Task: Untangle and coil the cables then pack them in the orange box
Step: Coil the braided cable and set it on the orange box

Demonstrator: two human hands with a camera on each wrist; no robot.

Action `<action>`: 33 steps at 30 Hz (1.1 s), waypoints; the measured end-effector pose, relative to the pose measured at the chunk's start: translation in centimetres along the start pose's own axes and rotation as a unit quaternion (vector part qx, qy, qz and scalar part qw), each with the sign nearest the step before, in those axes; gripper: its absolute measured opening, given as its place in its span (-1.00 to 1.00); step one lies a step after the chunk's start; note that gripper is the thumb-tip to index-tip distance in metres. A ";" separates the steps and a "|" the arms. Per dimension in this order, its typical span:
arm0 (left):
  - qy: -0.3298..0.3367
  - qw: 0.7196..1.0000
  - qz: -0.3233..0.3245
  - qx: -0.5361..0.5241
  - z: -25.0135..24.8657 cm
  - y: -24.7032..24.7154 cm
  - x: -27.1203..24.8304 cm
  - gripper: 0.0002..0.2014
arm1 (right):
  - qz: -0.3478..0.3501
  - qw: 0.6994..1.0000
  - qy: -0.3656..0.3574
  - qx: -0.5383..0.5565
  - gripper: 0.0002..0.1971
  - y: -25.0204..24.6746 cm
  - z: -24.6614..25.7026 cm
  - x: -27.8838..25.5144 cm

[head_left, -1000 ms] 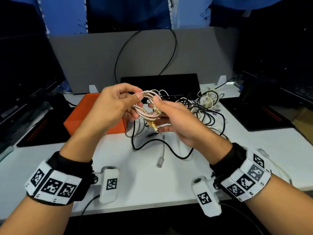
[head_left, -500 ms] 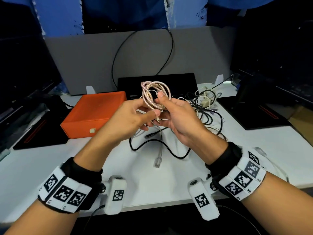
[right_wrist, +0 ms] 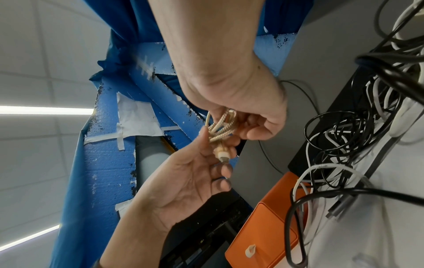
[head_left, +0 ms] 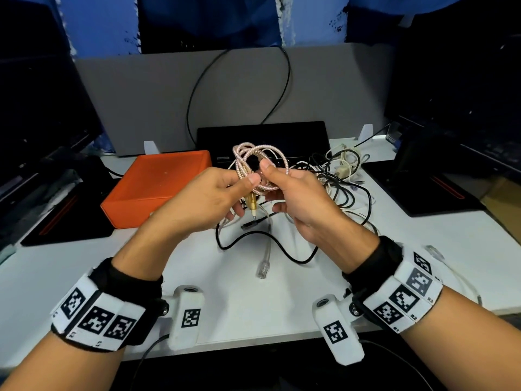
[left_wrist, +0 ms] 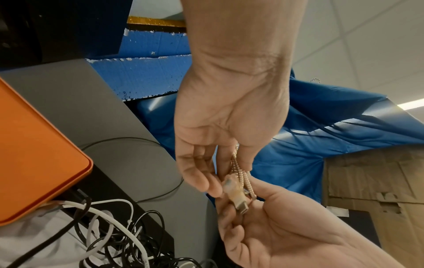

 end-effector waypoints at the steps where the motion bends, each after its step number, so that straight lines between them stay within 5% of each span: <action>1: -0.002 1.000 -0.003 0.004 0.2 0.0 0.1 -0.53 | 0.004 1.000 0.005 -0.003 -0.65 0.0 0.1 0.0; 7: 0.009 0.998 -0.039 -0.044 0.5 0.2 0.6 -0.75 | 0.033 0.999 0.014 -0.018 -0.68 -0.2 0.3 -0.1; 15: 0.081 0.994 -0.041 0.068 0.0 0.3 -0.2 -0.87 | 0.070 0.994 0.042 -0.074 -0.64 -0.8 0.5 0.0; 21: 0.092 0.992 -0.057 0.059 -0.8 0.2 -0.6 -0.85 | 0.068 0.989 -0.018 -0.127 -0.58 -1.0 1.1 0.2; 28: 0.087 0.983 0.048 0.154 -0.6 1.2 -0.6 -0.96 | 0.072 0.993 0.004 -0.097 -0.82 -0.4 -0.1 -0.2; 33: 0.077 0.993 -0.015 0.087 -0.2 1.0 0.0 -0.89 | 0.131 0.985 0.023 -0.110 -0.82 -0.9 1.2 0.0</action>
Point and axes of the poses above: each hand's wrist, its own x-axis towards the middle knuckle, its own y-axis out of the palm, z = x × y, the point moved 1 cm from there along x, towards the middle knuckle, and after that the axes turned 7 degrees about x, right-handed, at the moved point
